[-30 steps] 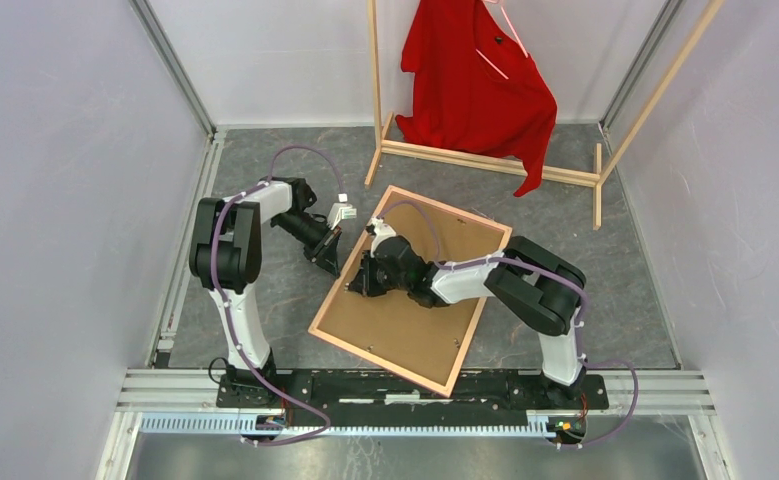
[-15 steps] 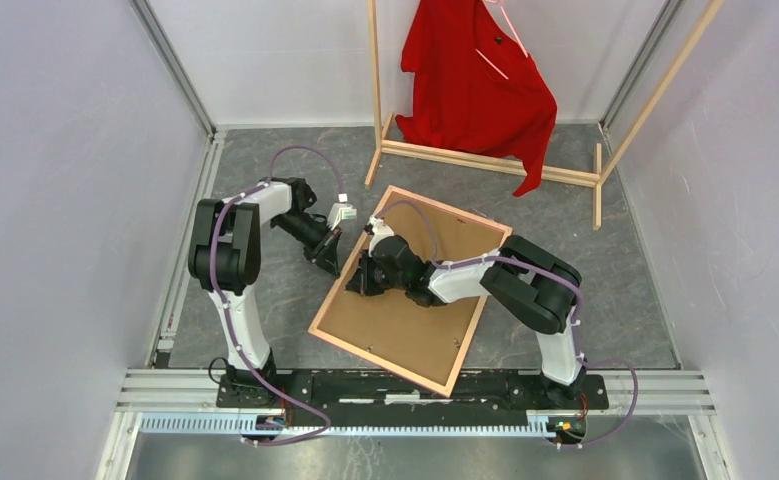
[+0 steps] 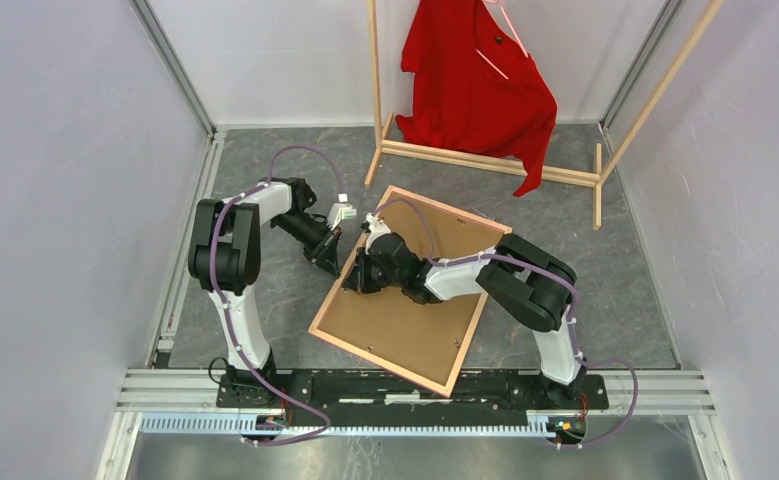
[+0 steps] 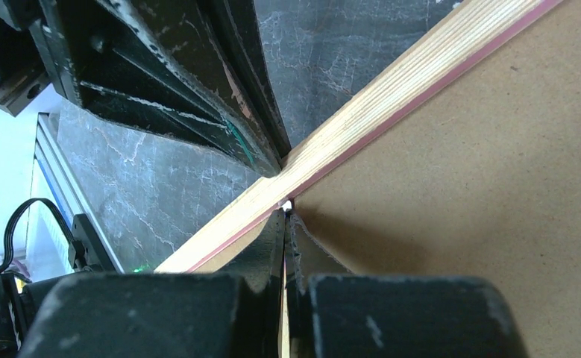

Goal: Put the photo into the frame
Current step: Install the photo frame at the center of the board.

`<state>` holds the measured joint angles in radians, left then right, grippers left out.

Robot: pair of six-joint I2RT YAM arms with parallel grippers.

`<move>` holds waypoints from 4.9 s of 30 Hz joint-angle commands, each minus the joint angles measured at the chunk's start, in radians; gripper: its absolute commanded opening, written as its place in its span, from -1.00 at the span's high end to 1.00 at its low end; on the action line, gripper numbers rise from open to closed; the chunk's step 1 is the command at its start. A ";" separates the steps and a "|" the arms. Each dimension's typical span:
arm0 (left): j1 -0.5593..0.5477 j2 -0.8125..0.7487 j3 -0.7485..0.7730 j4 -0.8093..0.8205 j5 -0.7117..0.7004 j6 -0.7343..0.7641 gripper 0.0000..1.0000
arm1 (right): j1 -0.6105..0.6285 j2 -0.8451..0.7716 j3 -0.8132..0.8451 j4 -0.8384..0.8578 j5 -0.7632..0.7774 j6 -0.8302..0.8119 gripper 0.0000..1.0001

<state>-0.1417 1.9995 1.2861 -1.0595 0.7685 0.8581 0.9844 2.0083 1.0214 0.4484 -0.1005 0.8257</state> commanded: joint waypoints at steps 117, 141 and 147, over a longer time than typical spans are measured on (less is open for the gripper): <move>-0.058 0.194 0.330 0.098 -0.053 -0.280 0.61 | -0.431 0.138 0.291 -0.196 -0.173 -0.214 1.00; -0.059 0.180 0.298 0.102 -0.072 -0.263 0.70 | -0.416 0.185 0.311 -0.172 -0.212 -0.159 1.00; -0.059 0.180 0.299 0.101 -0.071 -0.263 0.71 | -0.414 0.200 0.325 -0.165 -0.226 -0.145 1.00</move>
<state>-0.1986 2.1792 1.6035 -0.9920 0.7544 0.5919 0.5629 2.1719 1.3144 0.2874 -0.3191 0.6731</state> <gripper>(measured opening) 0.153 0.006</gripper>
